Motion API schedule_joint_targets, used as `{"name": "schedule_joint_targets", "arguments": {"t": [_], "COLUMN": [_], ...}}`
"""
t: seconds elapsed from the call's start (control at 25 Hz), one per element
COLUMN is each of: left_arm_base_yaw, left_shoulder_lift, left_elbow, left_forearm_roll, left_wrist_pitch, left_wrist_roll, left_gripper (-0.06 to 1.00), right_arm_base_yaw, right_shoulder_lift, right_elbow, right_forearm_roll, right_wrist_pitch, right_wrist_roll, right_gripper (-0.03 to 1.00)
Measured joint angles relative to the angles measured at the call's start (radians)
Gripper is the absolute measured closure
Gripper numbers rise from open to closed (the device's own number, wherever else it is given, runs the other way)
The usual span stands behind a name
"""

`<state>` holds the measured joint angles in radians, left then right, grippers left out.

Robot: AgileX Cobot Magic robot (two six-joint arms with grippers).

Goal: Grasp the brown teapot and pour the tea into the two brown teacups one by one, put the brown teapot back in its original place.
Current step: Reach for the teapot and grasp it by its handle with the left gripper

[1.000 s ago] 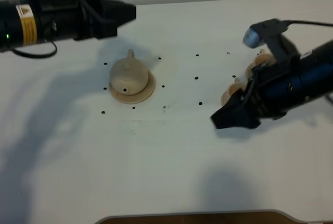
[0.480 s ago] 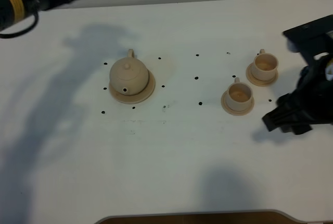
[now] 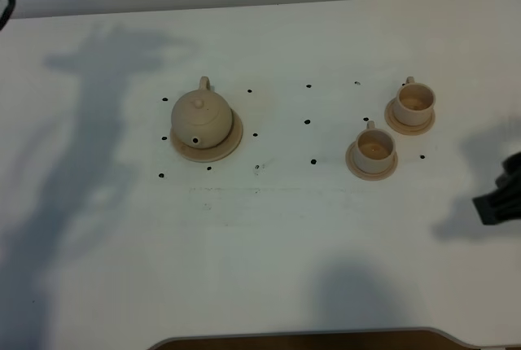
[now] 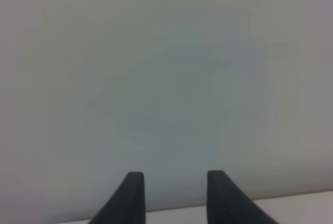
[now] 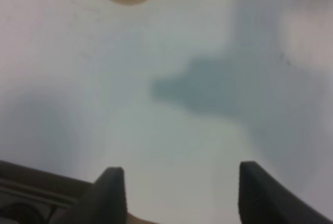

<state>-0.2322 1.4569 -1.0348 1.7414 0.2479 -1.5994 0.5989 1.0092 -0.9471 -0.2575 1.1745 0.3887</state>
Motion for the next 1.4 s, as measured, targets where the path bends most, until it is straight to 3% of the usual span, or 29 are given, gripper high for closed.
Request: {"name": "schedule_joint_targets", "arguments": {"t": [0.16, 0.24, 0.4, 0.68, 0.8, 0.96, 1.4], "left_arm_base_yaw": [0.000, 0.000, 0.000, 0.000, 0.000, 0.000, 0.000], "left_shoulder_lift": [0.000, 0.000, 0.000, 0.000, 0.004, 0.043, 0.217], "left_elbow": [0.000, 0.000, 0.000, 0.000, -0.010, -0.055, -0.185], "left_forearm_roll": [-0.197, -0.359, -0.739, -1.455, -1.711, -1.860, -1.874], "left_wrist_pitch": [0.117, 0.193, 0.306, 0.329, 0.339, 0.344, 0.350], "left_wrist_roll": [0.239, 0.408, 0.746, 1.388, 1.624, 1.756, 1.783], "left_gripper": [0.62, 0.62, 0.62, 0.63, 0.64, 0.65, 0.65], "right_arm_base_yaw": [0.008, 0.008, 0.008, 0.008, 0.008, 0.008, 0.008], "right_shoulder_lift": [-0.092, -0.137, -0.240, -0.444, -0.526, -0.617, -0.735], "right_elbow": [0.036, 0.059, 0.099, 0.207, 0.268, 0.337, 0.449], "right_forearm_roll": [-0.008, -0.009, 0.004, 0.111, 0.167, 0.249, 0.365], "right_wrist_pitch": [0.021, 0.026, 0.035, 0.018, 0.003, -0.020, -0.095], "right_wrist_roll": [0.001, 0.001, -0.012, -0.114, -0.177, -0.244, -0.359], "right_gripper": [0.48, 0.48, 0.48, 0.48, 0.48, 0.48, 0.48]}}
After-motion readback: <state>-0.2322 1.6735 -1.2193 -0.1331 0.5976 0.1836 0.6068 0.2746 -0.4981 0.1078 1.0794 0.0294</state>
